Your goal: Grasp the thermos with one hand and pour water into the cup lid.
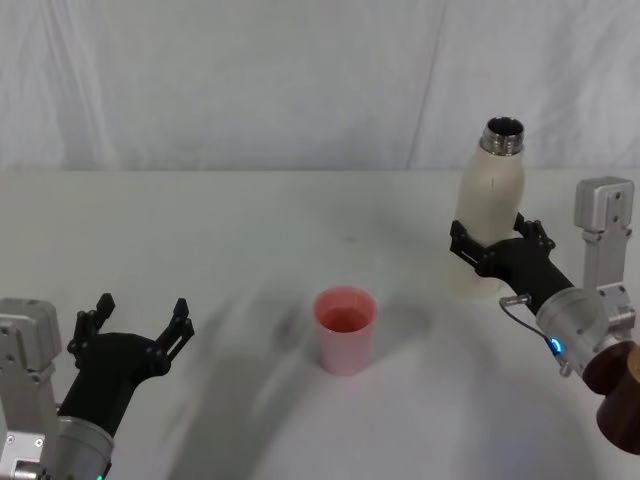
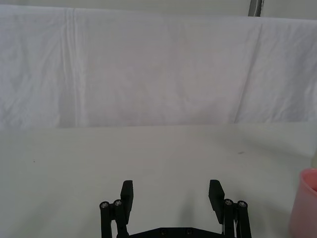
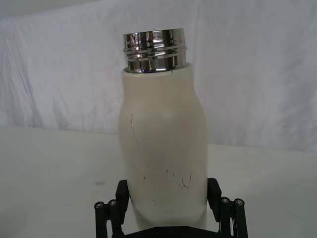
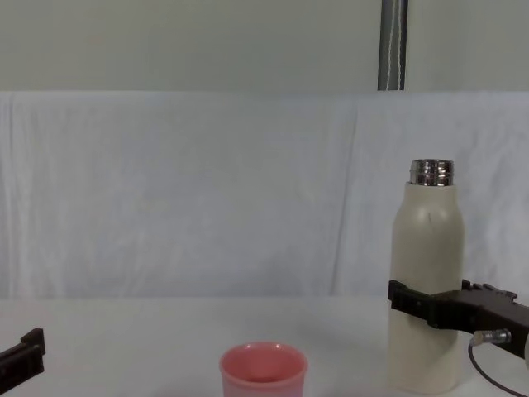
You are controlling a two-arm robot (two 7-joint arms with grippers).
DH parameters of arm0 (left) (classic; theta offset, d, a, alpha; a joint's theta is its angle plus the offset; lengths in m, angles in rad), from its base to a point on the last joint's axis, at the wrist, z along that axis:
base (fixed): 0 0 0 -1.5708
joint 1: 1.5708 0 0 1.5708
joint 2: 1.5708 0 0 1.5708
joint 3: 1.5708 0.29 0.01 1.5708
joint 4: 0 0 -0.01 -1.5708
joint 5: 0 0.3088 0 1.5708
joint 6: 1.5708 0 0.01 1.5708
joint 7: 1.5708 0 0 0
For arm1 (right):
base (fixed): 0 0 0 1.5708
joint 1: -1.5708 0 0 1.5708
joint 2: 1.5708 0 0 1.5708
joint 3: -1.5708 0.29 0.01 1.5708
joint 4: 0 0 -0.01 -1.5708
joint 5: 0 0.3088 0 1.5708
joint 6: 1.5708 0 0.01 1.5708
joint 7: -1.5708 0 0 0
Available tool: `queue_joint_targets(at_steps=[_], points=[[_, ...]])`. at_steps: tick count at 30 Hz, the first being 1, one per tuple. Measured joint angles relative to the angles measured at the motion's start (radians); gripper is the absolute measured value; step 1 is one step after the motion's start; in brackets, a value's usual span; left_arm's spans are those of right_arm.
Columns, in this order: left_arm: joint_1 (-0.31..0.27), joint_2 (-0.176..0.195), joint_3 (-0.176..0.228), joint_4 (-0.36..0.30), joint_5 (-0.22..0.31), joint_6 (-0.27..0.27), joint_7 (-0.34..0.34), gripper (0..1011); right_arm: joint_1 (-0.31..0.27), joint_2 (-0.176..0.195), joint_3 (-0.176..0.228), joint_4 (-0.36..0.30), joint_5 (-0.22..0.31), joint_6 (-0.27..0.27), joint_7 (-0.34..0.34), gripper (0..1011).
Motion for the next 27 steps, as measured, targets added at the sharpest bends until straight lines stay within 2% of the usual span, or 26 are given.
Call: queue_joint_targets(at_steps=[10,27], points=[[0.000,0.000,0.000,0.000,0.000,0.000,0.000,1001,0.022,-0.008,-0.005,0.031,-0.008,-0.006,0.000,1003],[0.000,0.000,0.000,0.000,0.000,0.000,0.000,1001,0.020,-0.007,-0.006,0.029,-0.008,-0.005,0.000,995]])
